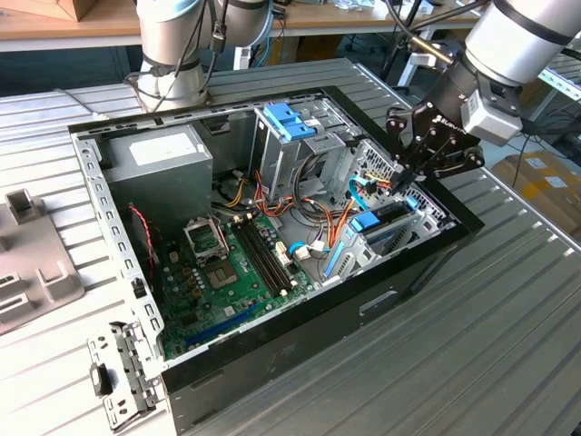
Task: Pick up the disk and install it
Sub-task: 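Insert the first disk wire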
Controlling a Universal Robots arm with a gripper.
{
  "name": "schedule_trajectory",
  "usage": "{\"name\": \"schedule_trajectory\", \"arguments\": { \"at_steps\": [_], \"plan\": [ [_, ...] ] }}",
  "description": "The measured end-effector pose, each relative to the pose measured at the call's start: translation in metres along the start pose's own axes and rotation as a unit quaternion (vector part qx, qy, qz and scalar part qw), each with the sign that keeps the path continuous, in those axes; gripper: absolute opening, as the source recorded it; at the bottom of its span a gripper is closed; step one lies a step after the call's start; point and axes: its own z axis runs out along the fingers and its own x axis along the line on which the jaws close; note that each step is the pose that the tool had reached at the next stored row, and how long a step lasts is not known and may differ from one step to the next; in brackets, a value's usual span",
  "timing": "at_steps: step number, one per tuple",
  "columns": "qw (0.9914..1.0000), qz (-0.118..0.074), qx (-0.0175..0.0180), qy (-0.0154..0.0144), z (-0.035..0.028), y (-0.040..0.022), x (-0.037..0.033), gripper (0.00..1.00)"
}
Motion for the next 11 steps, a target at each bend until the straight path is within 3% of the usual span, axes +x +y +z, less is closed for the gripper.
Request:
{"name": "schedule_trajectory", "arguments": {
  "at_steps": [11],
  "plan": [
    [1.00000,0.000,0.0000,0.0000,0.0035,0.0081,-0.0072,0.16]
  ]
}}
